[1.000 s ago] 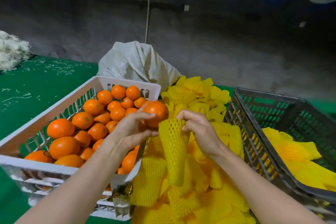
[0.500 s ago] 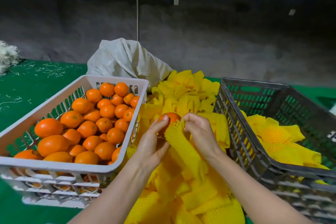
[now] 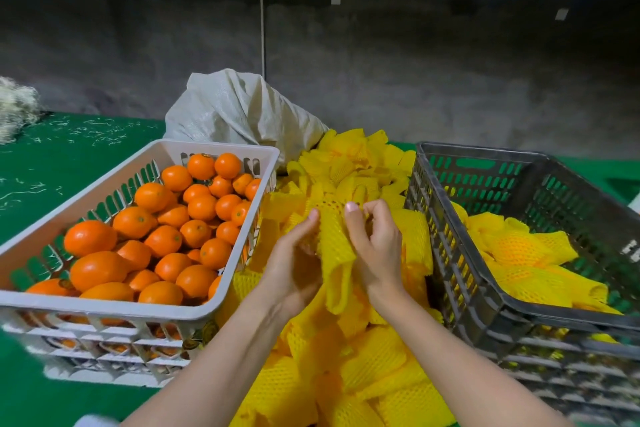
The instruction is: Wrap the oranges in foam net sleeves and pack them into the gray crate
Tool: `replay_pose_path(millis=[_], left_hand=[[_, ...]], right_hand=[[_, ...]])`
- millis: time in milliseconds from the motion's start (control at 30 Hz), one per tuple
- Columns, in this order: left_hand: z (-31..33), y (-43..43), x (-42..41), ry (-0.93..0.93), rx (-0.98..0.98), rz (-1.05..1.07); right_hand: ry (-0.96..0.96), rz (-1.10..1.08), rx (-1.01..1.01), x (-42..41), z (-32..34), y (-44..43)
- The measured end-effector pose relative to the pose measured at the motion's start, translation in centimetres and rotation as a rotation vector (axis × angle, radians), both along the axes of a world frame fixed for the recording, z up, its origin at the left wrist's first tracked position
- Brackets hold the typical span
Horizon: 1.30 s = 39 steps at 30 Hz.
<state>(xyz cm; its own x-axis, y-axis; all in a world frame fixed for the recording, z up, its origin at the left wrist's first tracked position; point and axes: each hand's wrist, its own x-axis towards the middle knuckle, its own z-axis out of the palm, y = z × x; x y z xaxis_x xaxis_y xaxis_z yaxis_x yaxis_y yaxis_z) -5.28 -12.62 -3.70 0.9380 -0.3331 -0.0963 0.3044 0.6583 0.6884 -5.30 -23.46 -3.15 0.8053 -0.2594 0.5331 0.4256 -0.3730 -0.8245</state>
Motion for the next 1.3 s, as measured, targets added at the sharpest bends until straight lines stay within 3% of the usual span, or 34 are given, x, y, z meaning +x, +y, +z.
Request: replay_pose_path(millis=[133,233,400,600,700,767,867,1000,1133,1300], left_hand=[[-0.3,-0.5,0.3,0.045,-0.174,-0.009],[-0.8,-0.3,0.4,0.096,-0.163,0.041],[-1.2,0.5,0.6,0.110,-0.102,0.041],[-1.1,0.5,0.6,0.046,-0.002,0.051],[-1.1,0.2,0.8,0.045,0.008,0.117],[-1.2,0.2,1.1,0.074,0.024,0.180],[-1.5,0.4,1.3,0.053,0.151,0.249],[-1.4,0.3,1.7,0.057,0.351,0.415],[-1.7,0.0,2.3,0.036,0.542,0.590],[-1.9,0.4,2.4,-0.161,0.622,0.625]], right_hand=[[0.048,0.007,-0.122,0.0,-1.1,0.9],[0.028,0.031,-0.121,0.3,-0.8,0.6],[0.084,0.095,-0.032,1.5,0.6,0.0],[0.299,0.211,0.191,2.4,0.8,-0.2],[0.367,0.284,0.330,2.3,0.1,-0.1],[0.348,0.286,0.320,2.0,-0.1,-0.4],[0.304,0.292,0.362,1.7,-0.2,-1.3],[0.510,0.438,0.317,0.9,-0.4,-1.0],[0.653,0.450,0.225,0.8,-0.3,-1.3],[0.802,0.679,0.598,0.3,-0.3,-2.0]])
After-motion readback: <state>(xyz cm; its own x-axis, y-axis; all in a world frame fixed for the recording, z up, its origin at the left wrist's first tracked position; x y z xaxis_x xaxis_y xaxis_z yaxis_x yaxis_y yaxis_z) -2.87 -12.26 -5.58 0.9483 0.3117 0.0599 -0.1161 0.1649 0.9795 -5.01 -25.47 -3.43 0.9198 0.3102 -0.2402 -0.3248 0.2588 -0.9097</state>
